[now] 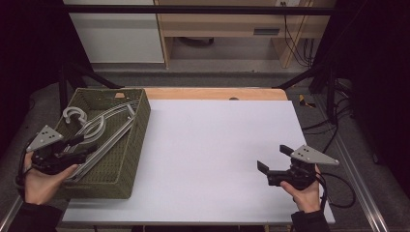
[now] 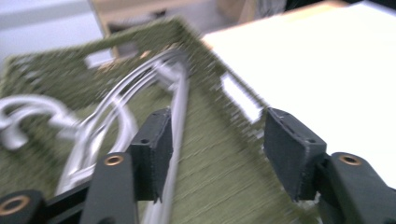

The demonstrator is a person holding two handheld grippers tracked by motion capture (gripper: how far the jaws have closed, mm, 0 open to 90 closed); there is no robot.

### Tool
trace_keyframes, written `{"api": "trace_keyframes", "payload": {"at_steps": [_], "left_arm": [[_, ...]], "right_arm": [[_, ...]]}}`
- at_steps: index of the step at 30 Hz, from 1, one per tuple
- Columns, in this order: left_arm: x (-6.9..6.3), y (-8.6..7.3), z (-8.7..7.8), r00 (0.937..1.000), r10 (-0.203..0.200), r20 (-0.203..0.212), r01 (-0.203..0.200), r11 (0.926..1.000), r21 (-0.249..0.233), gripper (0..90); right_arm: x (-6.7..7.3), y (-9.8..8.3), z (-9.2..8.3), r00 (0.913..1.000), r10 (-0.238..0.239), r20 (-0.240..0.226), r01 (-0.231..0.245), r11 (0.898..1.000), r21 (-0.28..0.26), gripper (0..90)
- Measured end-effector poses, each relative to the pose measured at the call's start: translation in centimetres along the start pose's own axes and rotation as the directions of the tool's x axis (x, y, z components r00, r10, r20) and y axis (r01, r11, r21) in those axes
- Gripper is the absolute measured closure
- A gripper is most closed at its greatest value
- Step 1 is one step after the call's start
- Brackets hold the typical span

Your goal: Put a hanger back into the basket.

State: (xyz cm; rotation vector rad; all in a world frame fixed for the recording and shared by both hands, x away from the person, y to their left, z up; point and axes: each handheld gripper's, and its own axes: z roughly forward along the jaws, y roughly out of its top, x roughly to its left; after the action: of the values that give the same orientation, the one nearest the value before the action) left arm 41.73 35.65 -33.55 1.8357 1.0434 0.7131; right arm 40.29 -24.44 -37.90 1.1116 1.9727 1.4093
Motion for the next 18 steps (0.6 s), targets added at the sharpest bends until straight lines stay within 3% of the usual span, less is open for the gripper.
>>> {"api": "trace_keyframes", "payload": {"at_steps": [5, 11, 18], "left_arm": [[-3.2, -0.1, 0.4, 0.9976, -0.001, 0.069, 0.005, 0.9984, -0.057, 30.9], [-6.4, -0.7, 1.6, 0.9899, -0.013, 0.141, 0.024, 0.9967, -0.078, 19.9], [-8.5, -1.6, 3.0, 0.9821, -0.019, 0.187, 0.035, 0.9958, -0.085, 9.9]], "right_arm": [[0.0, 0.0, 0.0, 1.0, -0.004, 0.003, 0.004, 1.0, -0.004, 2.4], [-0.1, -0.1, 0.0, 1.0, -0.001, 0.007, 0.001, 1.0, -0.008, 2.1], [-0.4, -0.3, -0.1, 0.9999, 0.01, 0.008, -0.01, 1.0, -0.009, 2.1]]}}
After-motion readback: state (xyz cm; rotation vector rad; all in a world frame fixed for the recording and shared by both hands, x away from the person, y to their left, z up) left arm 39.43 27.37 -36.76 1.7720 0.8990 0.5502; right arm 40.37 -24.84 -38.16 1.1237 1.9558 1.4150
